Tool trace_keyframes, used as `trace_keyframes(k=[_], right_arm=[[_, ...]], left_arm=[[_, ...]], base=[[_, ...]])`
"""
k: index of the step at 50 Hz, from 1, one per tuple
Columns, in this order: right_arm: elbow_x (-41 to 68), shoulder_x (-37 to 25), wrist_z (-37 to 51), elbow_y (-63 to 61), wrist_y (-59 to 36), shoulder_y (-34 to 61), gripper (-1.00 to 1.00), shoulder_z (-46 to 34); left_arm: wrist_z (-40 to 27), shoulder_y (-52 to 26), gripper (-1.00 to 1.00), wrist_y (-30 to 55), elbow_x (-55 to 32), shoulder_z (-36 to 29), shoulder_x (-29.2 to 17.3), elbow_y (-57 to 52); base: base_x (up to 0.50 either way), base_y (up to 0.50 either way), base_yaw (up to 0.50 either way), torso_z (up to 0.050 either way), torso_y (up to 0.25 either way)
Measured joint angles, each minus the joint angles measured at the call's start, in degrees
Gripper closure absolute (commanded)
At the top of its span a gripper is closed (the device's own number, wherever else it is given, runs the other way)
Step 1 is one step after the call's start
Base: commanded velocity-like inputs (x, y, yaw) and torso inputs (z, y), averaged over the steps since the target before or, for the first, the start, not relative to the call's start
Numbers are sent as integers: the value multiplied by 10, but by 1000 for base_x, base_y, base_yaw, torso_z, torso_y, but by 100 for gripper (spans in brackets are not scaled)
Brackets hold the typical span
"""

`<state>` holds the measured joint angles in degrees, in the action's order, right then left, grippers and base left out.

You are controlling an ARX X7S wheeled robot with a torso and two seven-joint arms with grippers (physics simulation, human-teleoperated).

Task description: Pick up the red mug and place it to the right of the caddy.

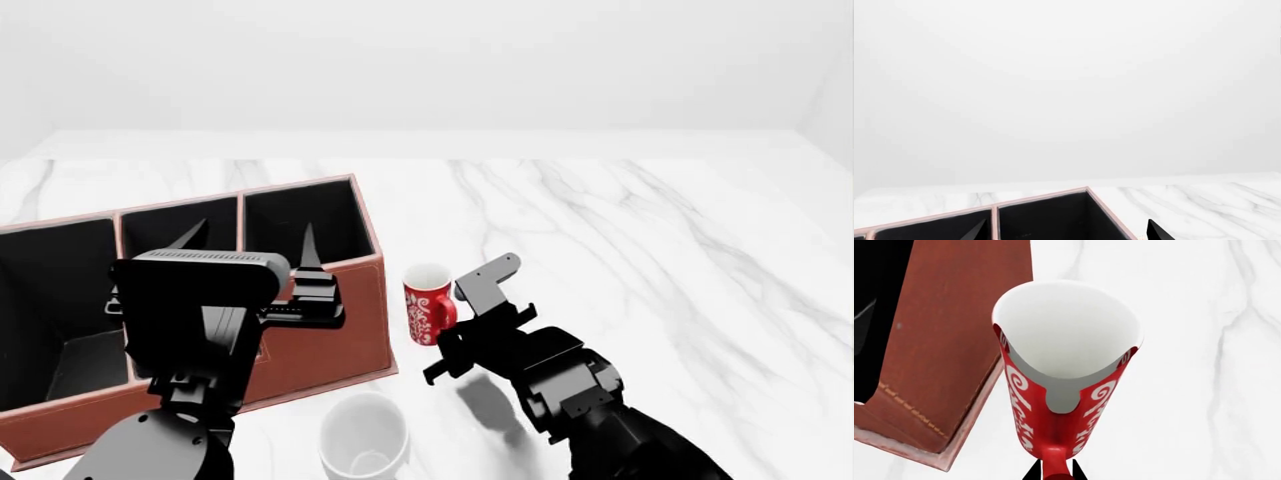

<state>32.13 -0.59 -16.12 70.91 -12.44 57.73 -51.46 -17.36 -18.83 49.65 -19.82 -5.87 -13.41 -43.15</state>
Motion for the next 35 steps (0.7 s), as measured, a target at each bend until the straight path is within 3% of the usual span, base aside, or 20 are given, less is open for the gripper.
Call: trace_keyframes(k=[1, 2, 24, 30, 35], right_arm=[[6, 0, 1, 2, 1, 1, 100, -6], [13, 0, 1, 3, 1, 2, -100, -12], [95, -4, 9, 15, -4, 4, -100, -113], [133, -78, 90, -141, -69, -23, -100, -109], [185, -193, 228, -362, -121, -73, -100, -78]], left_arm=[[0, 0, -100, 0, -1, 0, 0, 0], [0, 0, -100, -1, -2, 1, 0, 0], [-3, 1, -100, -6, -12, 3, -3, -1], [-5, 1, -100, -6, -15, 5, -4, -1], [-7, 0, -100, -6, -16, 5, -5, -1]], base=[[0, 0, 0, 0, 0], [0, 0, 0, 0, 0], [0, 0, 0, 0, 0], [0, 0, 0, 0, 0], [0, 0, 0, 0, 0]])
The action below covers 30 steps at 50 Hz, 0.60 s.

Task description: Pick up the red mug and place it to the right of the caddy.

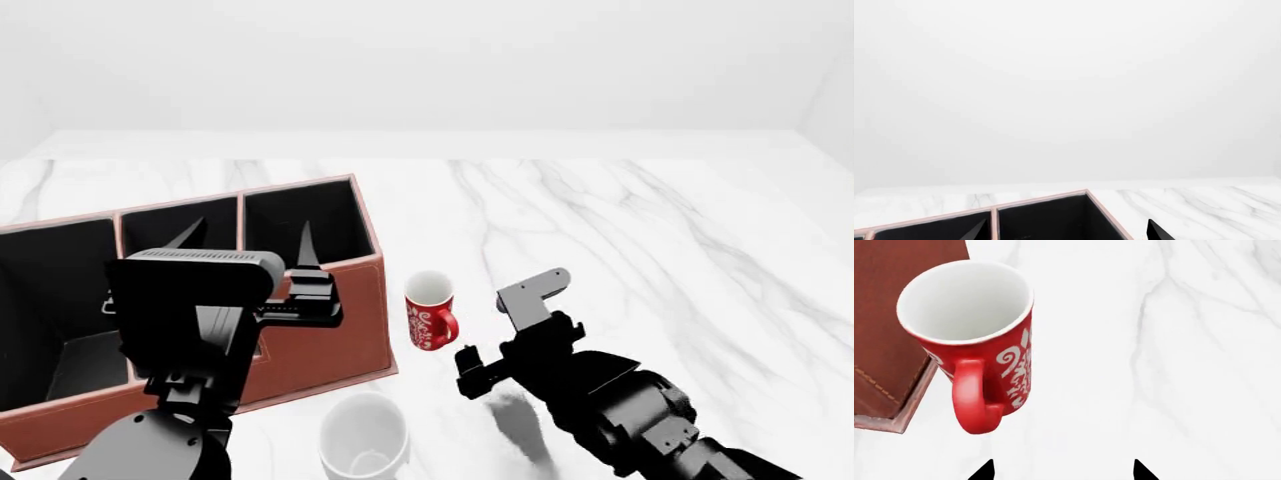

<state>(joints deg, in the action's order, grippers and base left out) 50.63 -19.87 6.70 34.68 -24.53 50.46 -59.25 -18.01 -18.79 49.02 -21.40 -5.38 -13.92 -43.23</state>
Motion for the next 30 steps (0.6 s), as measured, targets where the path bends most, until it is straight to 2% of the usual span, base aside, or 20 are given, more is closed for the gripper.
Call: trace_keyframes(k=[8, 13, 20, 25, 30], right_arm=[[81, -181, 184, -340, -29, -72, -100, 62], [63, -263, 323, -532, -18, -94, -100, 110], [-30, -319, 438, -704, 56, -138, -100, 156], [-76, -335, 475, -740, 120, -175, -100, 176], [-109, -334, 495, -756, 137, -187, -100, 178]], left_arm=[[-3, 0, -100, -1, -2, -2, -1, 1], [-4, 0, -100, -2, -3, -2, -2, 1], [-5, 1, -100, -6, -6, -1, -2, -1], [-6, 2, -100, -11, -5, -2, -3, -1], [-8, 3, -100, -17, -1, -8, -4, 1]], base=[[0, 0, 0, 0, 0], [0, 0, 0, 0, 0], [0, 0, 0, 0, 0], [0, 0, 0, 0, 0], [0, 0, 0, 0, 0]])
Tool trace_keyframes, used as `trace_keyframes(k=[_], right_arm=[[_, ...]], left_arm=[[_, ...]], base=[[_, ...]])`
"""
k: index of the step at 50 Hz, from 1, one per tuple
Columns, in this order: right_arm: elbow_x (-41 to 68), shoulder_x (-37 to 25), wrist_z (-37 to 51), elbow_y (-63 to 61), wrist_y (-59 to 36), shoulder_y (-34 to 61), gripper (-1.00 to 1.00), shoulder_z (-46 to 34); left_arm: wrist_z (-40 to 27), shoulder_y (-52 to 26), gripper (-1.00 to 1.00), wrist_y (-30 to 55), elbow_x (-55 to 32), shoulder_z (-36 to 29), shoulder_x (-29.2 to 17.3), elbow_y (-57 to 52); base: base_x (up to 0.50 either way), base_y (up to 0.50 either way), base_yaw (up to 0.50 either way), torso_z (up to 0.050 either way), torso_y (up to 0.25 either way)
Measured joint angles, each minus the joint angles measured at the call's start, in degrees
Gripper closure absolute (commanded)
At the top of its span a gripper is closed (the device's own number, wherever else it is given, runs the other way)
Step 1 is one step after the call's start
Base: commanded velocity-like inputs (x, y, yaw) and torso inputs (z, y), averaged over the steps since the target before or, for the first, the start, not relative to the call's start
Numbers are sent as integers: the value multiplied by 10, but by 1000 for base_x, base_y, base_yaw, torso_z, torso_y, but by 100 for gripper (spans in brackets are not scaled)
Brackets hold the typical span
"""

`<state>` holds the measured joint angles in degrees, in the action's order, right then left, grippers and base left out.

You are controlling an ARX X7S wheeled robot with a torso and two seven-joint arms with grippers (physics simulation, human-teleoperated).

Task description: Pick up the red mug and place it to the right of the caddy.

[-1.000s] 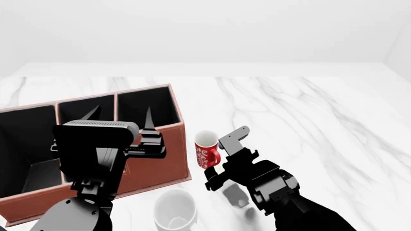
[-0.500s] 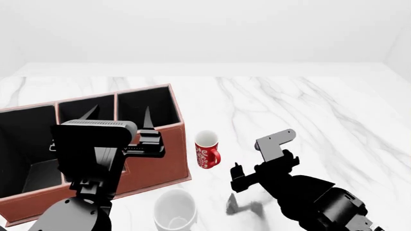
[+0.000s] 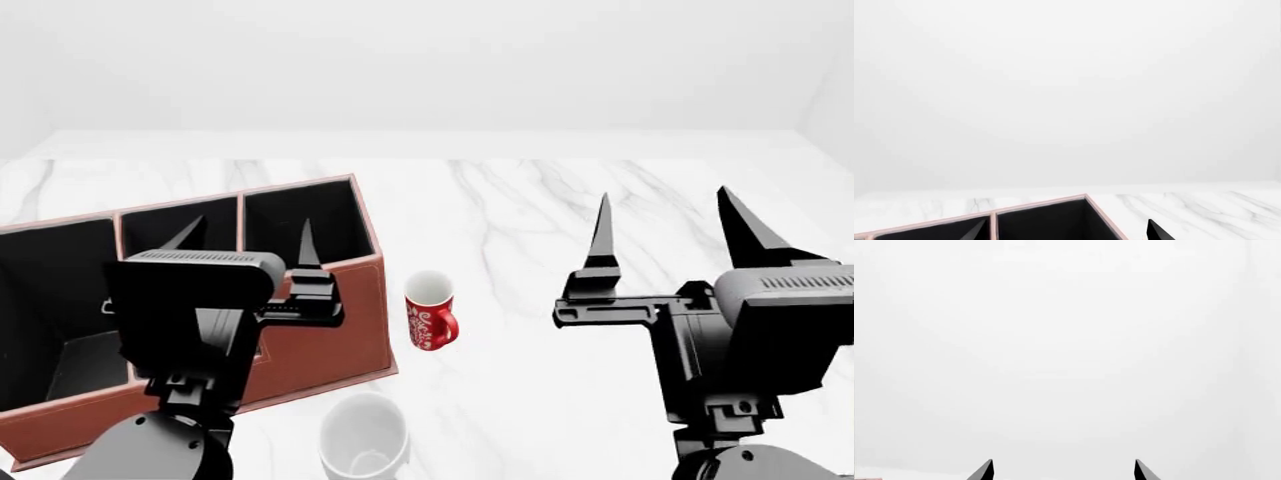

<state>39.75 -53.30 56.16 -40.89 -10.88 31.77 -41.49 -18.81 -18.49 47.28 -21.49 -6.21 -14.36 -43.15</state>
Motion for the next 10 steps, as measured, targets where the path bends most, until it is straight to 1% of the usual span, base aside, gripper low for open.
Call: trace_keyframes(k=[10], right_arm=[[-33, 8, 12, -15, -1, -4, -100, -9]], left_arm=[[-3, 1, -100, -6, 4, -9, -3, 2]], base=[[0, 0, 0, 0, 0]])
